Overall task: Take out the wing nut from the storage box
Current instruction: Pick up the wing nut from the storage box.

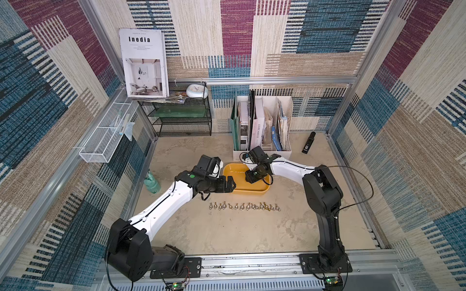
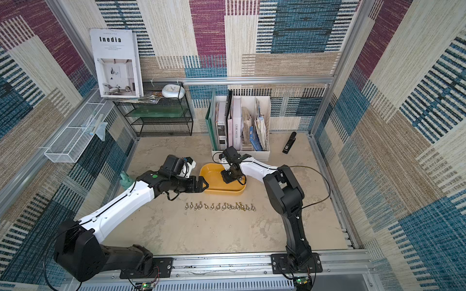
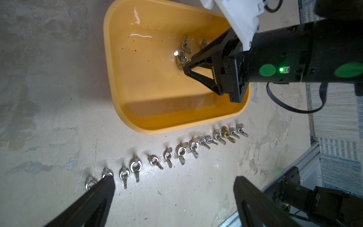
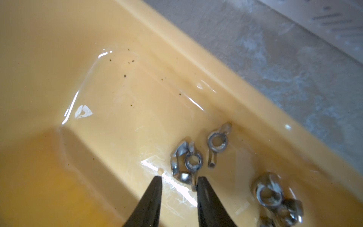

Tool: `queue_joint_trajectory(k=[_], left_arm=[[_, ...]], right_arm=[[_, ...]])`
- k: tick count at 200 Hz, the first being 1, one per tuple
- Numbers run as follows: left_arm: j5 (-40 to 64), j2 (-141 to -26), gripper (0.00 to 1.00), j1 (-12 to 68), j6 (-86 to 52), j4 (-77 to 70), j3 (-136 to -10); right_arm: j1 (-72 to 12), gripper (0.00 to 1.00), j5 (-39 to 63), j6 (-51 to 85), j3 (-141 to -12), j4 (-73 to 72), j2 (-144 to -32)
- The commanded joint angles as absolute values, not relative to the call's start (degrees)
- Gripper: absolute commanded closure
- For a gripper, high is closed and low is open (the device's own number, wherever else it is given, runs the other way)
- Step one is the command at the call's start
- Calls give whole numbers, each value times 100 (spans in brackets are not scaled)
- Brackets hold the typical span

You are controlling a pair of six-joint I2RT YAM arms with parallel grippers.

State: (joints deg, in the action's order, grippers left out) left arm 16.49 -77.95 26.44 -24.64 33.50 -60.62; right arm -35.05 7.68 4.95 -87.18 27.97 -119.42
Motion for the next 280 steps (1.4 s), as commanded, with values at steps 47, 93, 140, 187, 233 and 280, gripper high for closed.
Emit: queue_joint_trajectory(k=[47,93,140,187,233,280], left_arm=[[1729,-7663,1,2637,-2491,3288,-5968],[1705,-7637,1,2626,-2495,3296,-5950],[1696,-7629,1,2623,-2495,3324,-5959],[1739,-7594,1,2624,-2501,3311,-5945],[1905,-7585,1,2628,-2518,3191,-5880],[2107,-7617,1,2626,-2511,3060,-5889]], right_arm=[[-3512,74,377,491,-8753,2850,-11999],[-3520,79,370,472,-8784,2840,-12050],[-3519,93,402,492,-8859,2857,-12100],[-3525,100,334,587,-8669,2927,-11702],[-3641,100,135,928,-8178,3018,-10976],[-3862,100,-124,1630,-7208,3107,-9824]])
